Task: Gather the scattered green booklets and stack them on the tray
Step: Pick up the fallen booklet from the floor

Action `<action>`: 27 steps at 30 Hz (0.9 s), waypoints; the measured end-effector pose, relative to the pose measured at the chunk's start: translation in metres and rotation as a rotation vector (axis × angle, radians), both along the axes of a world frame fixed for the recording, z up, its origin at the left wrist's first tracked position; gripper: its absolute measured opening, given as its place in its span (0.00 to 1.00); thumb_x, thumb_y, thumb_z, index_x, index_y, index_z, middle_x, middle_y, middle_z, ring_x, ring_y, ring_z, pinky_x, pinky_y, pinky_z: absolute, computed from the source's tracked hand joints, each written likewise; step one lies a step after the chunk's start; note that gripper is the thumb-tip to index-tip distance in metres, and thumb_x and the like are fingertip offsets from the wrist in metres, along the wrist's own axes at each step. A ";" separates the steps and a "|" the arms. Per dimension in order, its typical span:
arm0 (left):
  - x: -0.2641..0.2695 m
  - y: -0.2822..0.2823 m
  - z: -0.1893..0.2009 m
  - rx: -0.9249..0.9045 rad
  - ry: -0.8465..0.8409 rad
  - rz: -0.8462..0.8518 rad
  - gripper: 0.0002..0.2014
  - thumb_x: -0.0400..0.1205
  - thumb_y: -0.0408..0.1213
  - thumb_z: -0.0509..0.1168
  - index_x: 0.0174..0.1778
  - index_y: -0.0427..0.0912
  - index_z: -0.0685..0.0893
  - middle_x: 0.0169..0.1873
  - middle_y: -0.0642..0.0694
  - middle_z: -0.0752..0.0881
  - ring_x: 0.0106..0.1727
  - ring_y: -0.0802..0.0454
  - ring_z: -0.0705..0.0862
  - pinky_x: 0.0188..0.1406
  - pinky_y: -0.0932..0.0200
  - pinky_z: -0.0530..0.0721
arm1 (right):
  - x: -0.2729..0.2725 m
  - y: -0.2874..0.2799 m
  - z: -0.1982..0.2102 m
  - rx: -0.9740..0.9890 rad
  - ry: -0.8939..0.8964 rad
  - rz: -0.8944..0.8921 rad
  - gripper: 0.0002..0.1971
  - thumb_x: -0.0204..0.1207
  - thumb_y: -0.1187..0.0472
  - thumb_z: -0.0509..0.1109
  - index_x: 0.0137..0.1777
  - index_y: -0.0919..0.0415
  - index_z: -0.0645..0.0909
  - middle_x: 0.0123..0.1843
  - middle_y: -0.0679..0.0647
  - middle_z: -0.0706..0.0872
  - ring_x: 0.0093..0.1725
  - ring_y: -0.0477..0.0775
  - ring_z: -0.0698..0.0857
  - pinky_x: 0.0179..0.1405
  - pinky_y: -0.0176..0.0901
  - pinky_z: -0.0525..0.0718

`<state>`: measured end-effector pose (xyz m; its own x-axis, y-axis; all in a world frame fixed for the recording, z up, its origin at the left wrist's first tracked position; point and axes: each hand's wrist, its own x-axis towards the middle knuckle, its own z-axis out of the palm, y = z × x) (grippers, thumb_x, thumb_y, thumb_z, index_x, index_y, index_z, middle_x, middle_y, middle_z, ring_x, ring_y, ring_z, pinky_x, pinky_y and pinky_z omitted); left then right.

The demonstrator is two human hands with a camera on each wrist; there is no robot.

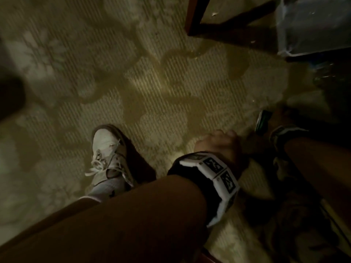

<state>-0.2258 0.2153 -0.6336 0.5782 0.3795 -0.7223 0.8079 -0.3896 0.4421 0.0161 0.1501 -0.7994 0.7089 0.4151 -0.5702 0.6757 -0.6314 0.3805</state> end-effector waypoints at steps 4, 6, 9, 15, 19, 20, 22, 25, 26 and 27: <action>0.001 0.003 0.007 -0.002 0.077 -0.067 0.22 0.85 0.51 0.60 0.71 0.41 0.70 0.66 0.39 0.75 0.66 0.37 0.76 0.47 0.50 0.69 | 0.003 0.018 0.018 -0.146 0.190 -0.031 0.20 0.86 0.56 0.61 0.74 0.65 0.71 0.76 0.67 0.70 0.73 0.69 0.72 0.69 0.61 0.74; -0.001 0.008 0.012 -0.001 0.075 -0.071 0.19 0.87 0.44 0.58 0.71 0.40 0.71 0.66 0.39 0.75 0.66 0.37 0.77 0.47 0.50 0.68 | -0.018 0.026 0.034 -0.143 0.321 0.025 0.11 0.84 0.56 0.61 0.60 0.61 0.79 0.66 0.64 0.80 0.57 0.63 0.80 0.57 0.49 0.78; -0.009 0.027 0.049 0.036 0.074 -0.113 0.17 0.87 0.40 0.56 0.70 0.38 0.73 0.66 0.37 0.76 0.65 0.36 0.78 0.47 0.50 0.72 | -0.065 0.040 0.058 -0.046 0.355 0.158 0.13 0.77 0.45 0.62 0.49 0.51 0.84 0.52 0.56 0.86 0.47 0.60 0.84 0.53 0.48 0.83; -0.048 0.062 0.172 0.315 0.062 -0.314 0.12 0.84 0.36 0.60 0.60 0.37 0.79 0.57 0.39 0.83 0.53 0.41 0.82 0.49 0.53 0.79 | -0.164 0.097 0.247 0.320 0.416 0.153 0.17 0.85 0.50 0.55 0.67 0.52 0.79 0.69 0.58 0.78 0.70 0.64 0.74 0.72 0.50 0.69; -0.070 0.065 0.271 0.465 0.098 -0.236 0.13 0.84 0.37 0.61 0.62 0.36 0.81 0.60 0.40 0.83 0.62 0.41 0.83 0.56 0.52 0.80 | -0.200 0.107 0.382 0.600 0.479 0.197 0.15 0.79 0.49 0.65 0.60 0.56 0.79 0.61 0.63 0.85 0.60 0.66 0.83 0.59 0.52 0.81; -0.074 0.063 0.296 0.489 0.092 -0.220 0.13 0.85 0.36 0.60 0.62 0.36 0.81 0.61 0.40 0.83 0.62 0.41 0.82 0.57 0.52 0.80 | -0.205 0.104 0.414 0.672 0.487 0.196 0.15 0.77 0.47 0.67 0.58 0.56 0.79 0.58 0.62 0.86 0.57 0.66 0.84 0.56 0.53 0.83; -0.082 0.058 0.342 0.546 0.042 -0.159 0.10 0.85 0.34 0.59 0.60 0.37 0.79 0.60 0.40 0.83 0.60 0.41 0.83 0.54 0.52 0.80 | -0.215 0.095 0.475 0.820 0.446 0.185 0.17 0.76 0.44 0.68 0.57 0.54 0.81 0.54 0.59 0.87 0.53 0.64 0.86 0.52 0.52 0.84; -0.087 0.046 0.400 0.582 -0.118 0.073 0.17 0.81 0.40 0.64 0.63 0.37 0.72 0.59 0.37 0.82 0.58 0.38 0.84 0.48 0.52 0.79 | -0.223 0.076 0.552 0.992 0.359 0.177 0.18 0.78 0.42 0.65 0.57 0.53 0.83 0.54 0.57 0.88 0.53 0.62 0.86 0.45 0.46 0.80; -0.086 0.040 0.417 0.571 -0.178 0.134 0.24 0.80 0.41 0.67 0.67 0.36 0.68 0.58 0.38 0.81 0.58 0.38 0.83 0.48 0.52 0.78 | -0.225 0.067 0.576 1.039 0.348 0.169 0.18 0.79 0.42 0.64 0.56 0.53 0.83 0.54 0.57 0.88 0.53 0.63 0.86 0.45 0.45 0.79; -0.083 0.033 0.433 0.555 -0.249 0.177 0.29 0.78 0.41 0.69 0.70 0.35 0.64 0.57 0.39 0.81 0.58 0.38 0.83 0.47 0.53 0.78 | -0.226 0.058 0.597 1.088 0.340 0.158 0.17 0.80 0.43 0.63 0.56 0.54 0.84 0.53 0.57 0.89 0.53 0.62 0.86 0.44 0.45 0.79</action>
